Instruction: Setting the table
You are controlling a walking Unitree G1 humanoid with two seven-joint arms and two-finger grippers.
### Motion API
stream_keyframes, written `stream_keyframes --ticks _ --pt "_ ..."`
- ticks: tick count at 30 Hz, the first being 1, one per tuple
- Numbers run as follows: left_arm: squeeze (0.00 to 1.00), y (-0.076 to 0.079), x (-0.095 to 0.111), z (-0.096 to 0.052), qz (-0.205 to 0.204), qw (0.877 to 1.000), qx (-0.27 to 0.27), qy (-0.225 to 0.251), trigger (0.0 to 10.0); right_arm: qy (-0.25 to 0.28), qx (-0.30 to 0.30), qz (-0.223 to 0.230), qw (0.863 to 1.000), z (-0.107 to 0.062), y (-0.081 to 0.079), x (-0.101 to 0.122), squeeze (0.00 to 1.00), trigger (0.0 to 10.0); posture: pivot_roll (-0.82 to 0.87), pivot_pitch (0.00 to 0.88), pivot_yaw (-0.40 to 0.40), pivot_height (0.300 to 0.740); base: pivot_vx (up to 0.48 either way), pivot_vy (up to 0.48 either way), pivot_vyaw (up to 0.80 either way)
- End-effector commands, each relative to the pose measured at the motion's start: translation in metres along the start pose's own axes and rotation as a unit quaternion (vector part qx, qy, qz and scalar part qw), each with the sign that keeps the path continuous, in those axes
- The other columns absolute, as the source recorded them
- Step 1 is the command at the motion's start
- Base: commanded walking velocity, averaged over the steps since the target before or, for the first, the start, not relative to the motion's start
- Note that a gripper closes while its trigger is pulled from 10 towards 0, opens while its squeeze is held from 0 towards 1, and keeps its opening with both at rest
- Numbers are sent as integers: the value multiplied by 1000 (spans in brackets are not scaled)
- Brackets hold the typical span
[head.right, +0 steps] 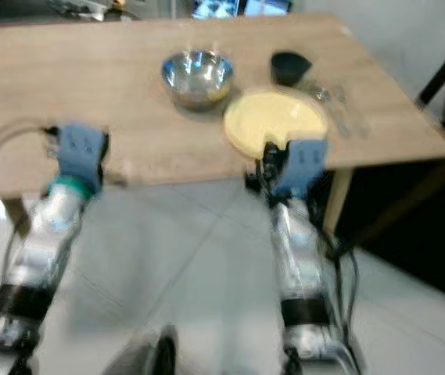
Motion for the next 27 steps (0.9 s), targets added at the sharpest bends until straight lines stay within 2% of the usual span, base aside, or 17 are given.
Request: stream_keyframes --ticks 1,8,13,19,22,24,27 --pt "0 10 6 -2 7 1000 -18 17 10000 -1 -20 -6 1000 -5 12 0 0 10000 -54 83 68 740 454 0 0" --pt "0 14 17 -3 7 998 -27 48 10000 2 -21 -6 1000 -4 13 1 0 10000 -52 83 67 740 401 0 0" --pt "0 16 38 -8 -4 993 -38 108 10000 21 -23 -3 1000 -2 13 9 0 10000 -51 81 67 740 0 0 0" --pt "0 13 44 -11 7 992 -31 124 10000 34 -14 -4 999 0 9 15 0 10000 -47 74 75 740 0 0 0" --pt "0 8 38 -11 4 994 -19 109 10000 45 0 0 999 4 2 20 0 10000 -48 77 77 740 0 0 0" --pt "0 5 24 -9 -1 997 -19 71 10000 31 -3 -4 999 8 0 17 0 10000 -51 80 83 740 0 0 0" --pt "0 3 16 -9 3 998 -19 52 10000 21 -6 -5 1000 12 -1 15 0 10000 -51 85 86 740 0 0 0"
Point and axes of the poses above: a point about 5 cm out from each wrist's last joint towards the gripper, its own z axis pointing out of the wrist towards the gripper, its own x axis along the axis of the wrist's last joint, y = z × x, the point moved 2 cm from there along z, pointing out of the wrist towards the gripper, and after that the axes turned 14 degrees about z, right-handed, at the moved point
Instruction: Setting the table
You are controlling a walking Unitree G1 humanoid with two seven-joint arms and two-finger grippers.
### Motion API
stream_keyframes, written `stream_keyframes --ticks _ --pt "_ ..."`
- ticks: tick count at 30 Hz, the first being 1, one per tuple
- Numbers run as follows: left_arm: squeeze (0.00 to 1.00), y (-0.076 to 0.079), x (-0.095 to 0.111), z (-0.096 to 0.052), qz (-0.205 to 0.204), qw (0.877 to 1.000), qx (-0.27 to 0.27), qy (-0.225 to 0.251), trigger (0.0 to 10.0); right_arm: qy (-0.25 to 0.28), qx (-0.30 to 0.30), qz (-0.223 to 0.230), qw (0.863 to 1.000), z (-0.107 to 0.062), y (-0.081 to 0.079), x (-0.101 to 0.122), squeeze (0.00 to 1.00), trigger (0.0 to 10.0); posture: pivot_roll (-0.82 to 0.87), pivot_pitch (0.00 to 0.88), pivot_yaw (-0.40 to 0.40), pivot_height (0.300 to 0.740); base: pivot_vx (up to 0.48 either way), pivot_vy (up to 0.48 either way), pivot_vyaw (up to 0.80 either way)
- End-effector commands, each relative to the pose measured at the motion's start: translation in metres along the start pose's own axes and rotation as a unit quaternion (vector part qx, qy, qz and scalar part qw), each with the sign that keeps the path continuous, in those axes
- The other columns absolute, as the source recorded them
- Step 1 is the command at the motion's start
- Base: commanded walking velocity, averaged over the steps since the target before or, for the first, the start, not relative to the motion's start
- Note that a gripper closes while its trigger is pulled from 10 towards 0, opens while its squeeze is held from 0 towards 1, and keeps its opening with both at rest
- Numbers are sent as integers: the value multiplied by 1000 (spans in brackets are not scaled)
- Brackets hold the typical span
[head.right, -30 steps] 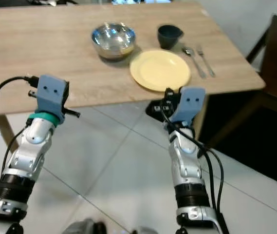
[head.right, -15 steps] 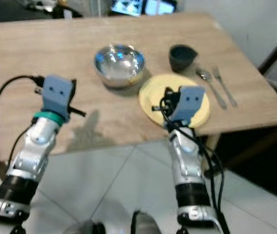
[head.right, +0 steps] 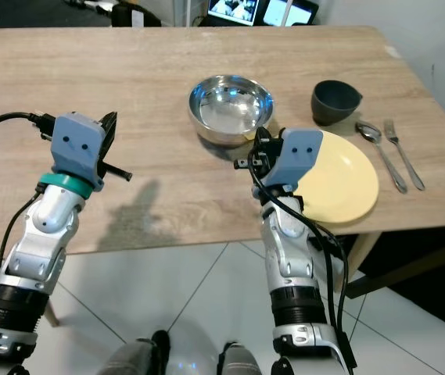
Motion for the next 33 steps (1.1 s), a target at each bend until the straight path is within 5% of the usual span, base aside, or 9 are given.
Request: stream_keyframes --ticks 1,7,20,21,27,29,33 --pt "0 1 -11 -4 0 1000 -4 -25 10000 -19 -10 -1 1000 -3 3 -8 0 10000 -51 85 86 740 0 0 0" --pt "0 -9 -26 -7 22 998 -9 -64 10000 -51 -2 38 998 11 -14 -18 0 10000 -21 122 82 740 0 0 0" --pt "0 -18 -18 -9 63 997 -27 -38 10000 -53 -14 129 990 36 -17 -7 0 10000 5 173 80 740 0 0 0" --pt "0 -18 -16 -10 63 997 -31 -35 10000 -51 -18 125 991 42 -15 -2 1000 10000 7 187 87 740 0 0 0" --pt "0 -16 -14 -11 62 997 -38 -33 10000 -55 -19 122 991 53 -9 6 1000 10000 16 197 85 740 0 0 0" --pt "0 -14 -12 -15 61 997 -39 -33 10000 -66 -45 117 990 66 11 16 1000 10000 31 206 73 740 0 0 0" --pt "0 -15 -12 -16 61 997 -37 -35 10000 -63 -53 116 990 69 18 21 1000 10000 33 207 69 740 0 0 0"
Point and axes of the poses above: a point about 5 cm out from each wrist's last joint towards the gripper, its own z axis pointing out of the wrist towards the gripper, its own x axis along the axis of the wrist's last joint, y = z × x, the point moved 2 cm from there along z, pointing out of the wrist towards the gripper, and after that the axes turned 14 degrees about z, right-handed, at the moved point
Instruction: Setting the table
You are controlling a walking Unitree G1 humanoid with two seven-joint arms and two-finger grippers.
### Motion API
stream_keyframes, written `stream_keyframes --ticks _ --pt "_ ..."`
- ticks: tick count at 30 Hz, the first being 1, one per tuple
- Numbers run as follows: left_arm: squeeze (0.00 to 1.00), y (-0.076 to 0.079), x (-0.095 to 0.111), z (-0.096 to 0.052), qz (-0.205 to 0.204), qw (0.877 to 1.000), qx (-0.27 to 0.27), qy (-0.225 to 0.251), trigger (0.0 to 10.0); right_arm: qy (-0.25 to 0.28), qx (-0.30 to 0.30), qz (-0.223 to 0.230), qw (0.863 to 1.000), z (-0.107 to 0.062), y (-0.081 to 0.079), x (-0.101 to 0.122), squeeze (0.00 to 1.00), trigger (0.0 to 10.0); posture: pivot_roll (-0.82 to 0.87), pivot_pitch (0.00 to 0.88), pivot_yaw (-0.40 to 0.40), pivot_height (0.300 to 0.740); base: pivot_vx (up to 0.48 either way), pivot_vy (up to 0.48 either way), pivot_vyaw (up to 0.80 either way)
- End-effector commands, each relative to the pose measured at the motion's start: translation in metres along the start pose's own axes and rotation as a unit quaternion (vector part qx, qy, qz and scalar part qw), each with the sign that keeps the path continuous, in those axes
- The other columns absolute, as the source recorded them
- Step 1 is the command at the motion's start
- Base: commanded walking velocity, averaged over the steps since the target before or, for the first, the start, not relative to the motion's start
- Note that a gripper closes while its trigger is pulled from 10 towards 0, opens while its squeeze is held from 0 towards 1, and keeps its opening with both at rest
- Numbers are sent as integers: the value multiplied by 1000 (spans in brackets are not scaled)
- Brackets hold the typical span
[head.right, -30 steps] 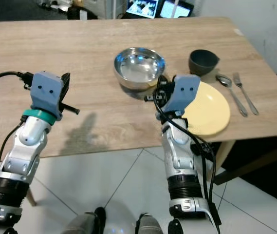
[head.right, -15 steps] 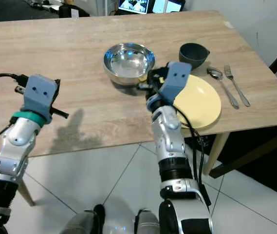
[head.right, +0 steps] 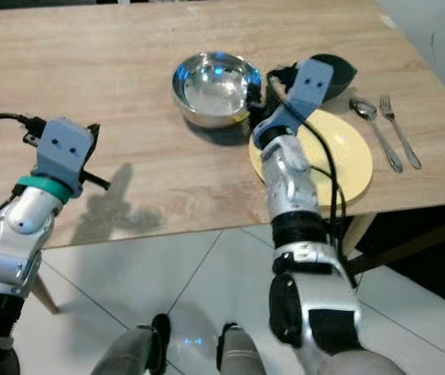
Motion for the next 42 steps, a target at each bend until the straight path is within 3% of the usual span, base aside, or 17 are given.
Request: stream_keyframes --ticks 1,6,7,8,15,21,24,26,27,29,30,31,42 --pt "0 3 -4 -4 -1 1000 -7 -10 10000 -9 -8 7 1000 -1 5 -4 1000 10000 33 207 69 740 0 0 0" --pt "0 5 -3 -6 -3 1000 -7 -11 10000 -19 -30 -9 999 3 15 0 1000 10000 34 211 64 740 0 0 0" --pt "0 5 -3 -6 -4 1000 -7 -11 10000 -29 -30 -3 999 3 16 -3 639 10000 36 213 63 740 0 0 0" --pt "0 6 -2 -6 -5 1000 -7 -11 10000 -41 -25 13 999 4 15 -6 0 10000 37 214 61 740 0 0 0" --pt "0 5 -1 -6 -5 1000 -4 -13 10000 -73 5 36 997 9 5 -11 0 10000 42 214 53 740 0 0 0" --pt "0 3 -1 -8 -5 1000 1 -15 10000 -110 20 19 994 12 -1 -17 0 10000 44 214 51 740 0 0 0" --pt "0 4 -2 -9 -6 1000 4 -19 10000 -183 16 -23 983 8 1 -36 0 10000 51 217 33 740 0 0 0" --pt "0 4 -2 -9 -7 1000 5 -19 10000 -193 14 -30 981 7 2 -40 0 10000 51 217 33 740 0 0 0" --pt "0 4 -2 -9 -7 1000 5 -20 10000 -200 8 -31 979 5 5 -42 0 7059 51 216 32 740 0 0 0" --pt "0 4 -2 -10 -7 1000 5 -20 10000 -204 5 -31 979 4 6 -44 0 7059 51 216 32 740 0 0 0" --pt "0 5 -2 -10 -7 1000 5 -21 10000 -204 1 -26 979 3 8 -45 0 2078 51 217 34 740 0 0 0" --pt "0 5 -2 -10 -7 1000 5 -21 10000 -205 0 -21 979 3 10 -46 0 0 51 217 34 740 0 0 0" --pt "0 6 -2 -8 -9 1000 5 -20 10000 -159 25 52 986 6 5 -33 0 0 41 199 36 740 0 0 0"
Point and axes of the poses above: a point about 5 cm out from each wrist's last joint towards the gripper, its own z axis pointing out of the wrist towards the gripper, its own x axis along the axis of the wrist's last joint, y = z × x, the point moved 2 cm from there along z, pointing out of the wrist towards the gripper, and after that the axes turned 14 degrees about z, right-handed, at the moved point
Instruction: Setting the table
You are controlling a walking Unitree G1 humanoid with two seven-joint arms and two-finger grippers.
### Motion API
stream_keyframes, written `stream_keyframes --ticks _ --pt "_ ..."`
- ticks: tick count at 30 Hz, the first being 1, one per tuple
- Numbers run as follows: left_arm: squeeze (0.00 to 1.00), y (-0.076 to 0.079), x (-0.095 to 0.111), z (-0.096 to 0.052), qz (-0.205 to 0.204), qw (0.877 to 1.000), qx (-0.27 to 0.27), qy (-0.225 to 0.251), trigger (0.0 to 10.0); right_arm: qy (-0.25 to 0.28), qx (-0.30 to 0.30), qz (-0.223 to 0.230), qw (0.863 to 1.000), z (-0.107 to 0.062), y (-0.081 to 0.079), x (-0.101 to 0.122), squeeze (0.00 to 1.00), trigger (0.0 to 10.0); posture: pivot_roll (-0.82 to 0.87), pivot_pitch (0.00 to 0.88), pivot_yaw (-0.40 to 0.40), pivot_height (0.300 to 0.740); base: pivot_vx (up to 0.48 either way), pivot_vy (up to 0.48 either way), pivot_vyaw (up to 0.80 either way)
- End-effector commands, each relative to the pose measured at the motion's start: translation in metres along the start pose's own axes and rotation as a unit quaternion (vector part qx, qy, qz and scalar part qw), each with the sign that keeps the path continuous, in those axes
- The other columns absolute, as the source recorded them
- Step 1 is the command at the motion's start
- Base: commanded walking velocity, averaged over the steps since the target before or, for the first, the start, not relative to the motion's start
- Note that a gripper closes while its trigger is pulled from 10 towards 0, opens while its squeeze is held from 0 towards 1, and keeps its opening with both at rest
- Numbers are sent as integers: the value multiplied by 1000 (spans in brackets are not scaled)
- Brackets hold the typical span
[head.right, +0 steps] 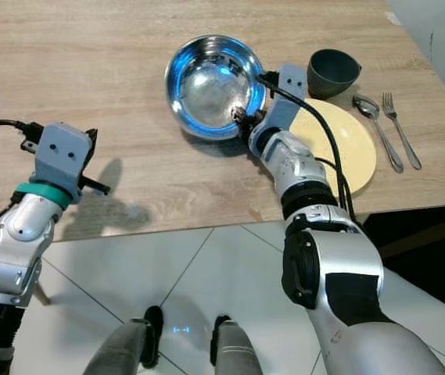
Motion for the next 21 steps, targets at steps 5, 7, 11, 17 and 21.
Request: stream_keyframes --ticks 5,7,11,17,21 --pt "0 5 -3 -1 -1 1000 -4 -7 10000 14 25 33 999 -2 1 -5 0 0 33 187 41 740 0 0 0" --pt "0 5 -3 -1 -1 1000 -4 -7 10000 15 35 37 999 -2 -1 -6 0 0 33 187 41 740 0 0 0" --pt "0 6 -3 1 -1 1000 -4 -7 10000 28 53 52 997 -3 -5 -4 0 0 29 178 42 740 0 0 0" --pt "0 9 -6 1 -15 1000 3 -16 10000 88 91 72 989 -8 -13 9 0 0 24 167 43 740 0 0 0" --pt "0 11 -6 -2 -63 998 11 -26 10000 189 93 14 977 -28 -16 24 0 4706 19 164 47 740 0 0 0"
Point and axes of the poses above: a point about 5 cm out from each wrist's last joint towards the gripper, its own z axis pointing out of the wrist towards the gripper, its own x axis along the axis of the wrist's last joint, y = z × x, the point moved 2 cm from there along z, pointing out of the wrist towards the gripper, and after that the axes turned 14 degrees about z, right-handed, at the moved point
